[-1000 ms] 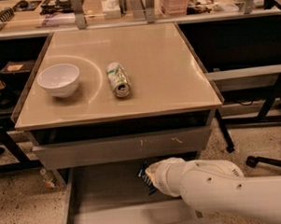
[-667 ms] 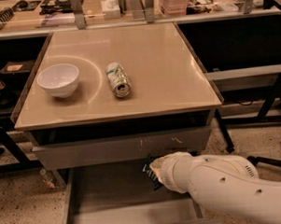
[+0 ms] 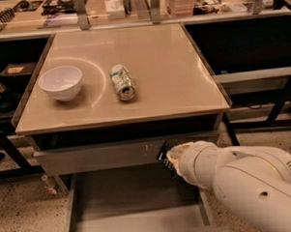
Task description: Pick rxbar blueberry from middle drawer and place on counter
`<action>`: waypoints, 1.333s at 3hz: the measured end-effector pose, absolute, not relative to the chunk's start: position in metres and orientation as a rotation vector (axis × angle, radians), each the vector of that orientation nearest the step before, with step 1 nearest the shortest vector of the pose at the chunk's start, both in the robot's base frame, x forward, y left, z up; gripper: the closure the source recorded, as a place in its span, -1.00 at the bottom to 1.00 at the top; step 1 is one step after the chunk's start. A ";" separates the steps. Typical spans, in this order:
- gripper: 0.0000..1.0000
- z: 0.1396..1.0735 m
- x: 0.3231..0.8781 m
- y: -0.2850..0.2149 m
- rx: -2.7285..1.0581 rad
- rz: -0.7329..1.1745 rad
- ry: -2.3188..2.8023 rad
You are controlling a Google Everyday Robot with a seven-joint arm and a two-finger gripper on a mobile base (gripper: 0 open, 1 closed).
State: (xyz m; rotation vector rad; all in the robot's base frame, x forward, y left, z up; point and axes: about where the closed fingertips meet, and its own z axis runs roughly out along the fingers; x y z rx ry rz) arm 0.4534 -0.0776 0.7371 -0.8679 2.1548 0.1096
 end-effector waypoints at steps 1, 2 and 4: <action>1.00 0.738 0.454 -0.081 -0.881 0.091 2.148; 1.00 0.747 0.460 -0.071 -0.881 0.108 2.136; 1.00 0.822 0.481 -0.079 -0.855 0.057 2.043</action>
Offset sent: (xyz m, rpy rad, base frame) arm 0.0117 0.0105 0.0306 0.0202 -0.0332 0.0231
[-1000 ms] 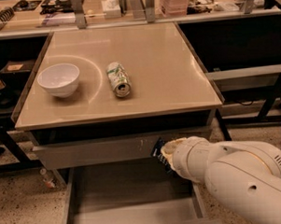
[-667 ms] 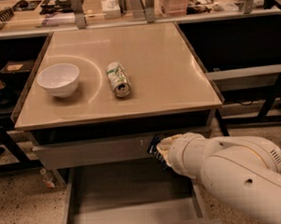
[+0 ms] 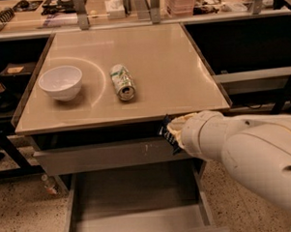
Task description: Pick rxbar blueberry from middle drawer and place on counter
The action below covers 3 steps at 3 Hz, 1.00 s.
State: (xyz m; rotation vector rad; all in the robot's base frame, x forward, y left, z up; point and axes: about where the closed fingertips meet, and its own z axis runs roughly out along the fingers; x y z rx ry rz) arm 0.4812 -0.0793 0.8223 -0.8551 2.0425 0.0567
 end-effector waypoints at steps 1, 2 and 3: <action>1.00 0.866 0.484 -0.107 -0.824 -0.018 2.022; 1.00 0.866 0.484 -0.107 -0.824 -0.019 2.023; 1.00 0.873 0.502 -0.106 -0.805 -0.009 2.007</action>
Offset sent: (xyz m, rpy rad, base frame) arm -0.0014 -0.0513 0.0729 -0.0557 -0.0709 -0.0872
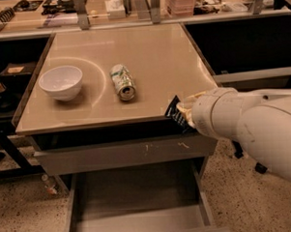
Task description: Pick rxbar blueberry from middle drawer and place on counter
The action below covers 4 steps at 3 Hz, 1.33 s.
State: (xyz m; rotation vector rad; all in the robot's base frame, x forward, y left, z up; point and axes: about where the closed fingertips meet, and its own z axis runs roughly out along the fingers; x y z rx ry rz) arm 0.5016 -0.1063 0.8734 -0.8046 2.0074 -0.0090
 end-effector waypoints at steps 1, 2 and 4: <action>1.00 0.886 0.538 -0.116 -0.777 -0.024 2.003; 1.00 0.901 0.572 -0.118 -0.784 -0.053 1.986; 1.00 0.895 0.608 -0.116 -0.776 -0.033 2.004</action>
Offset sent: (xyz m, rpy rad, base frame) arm 0.1170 -0.0107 0.0530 -0.0421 -0.0694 -0.0327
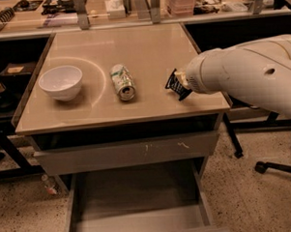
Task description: Pick rxbar blueberry from middle drawer and place on counter
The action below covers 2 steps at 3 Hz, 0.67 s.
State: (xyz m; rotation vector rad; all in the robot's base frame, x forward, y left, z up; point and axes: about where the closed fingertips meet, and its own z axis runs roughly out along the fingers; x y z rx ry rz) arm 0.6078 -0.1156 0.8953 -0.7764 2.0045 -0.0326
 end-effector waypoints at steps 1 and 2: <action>1.00 0.878 0.620 -0.103 -0.772 0.019 2.023; 1.00 0.863 0.628 -0.091 -0.763 0.069 2.039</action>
Offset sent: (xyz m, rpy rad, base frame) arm 0.0303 0.0346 -0.0533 0.1142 0.0922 0.0313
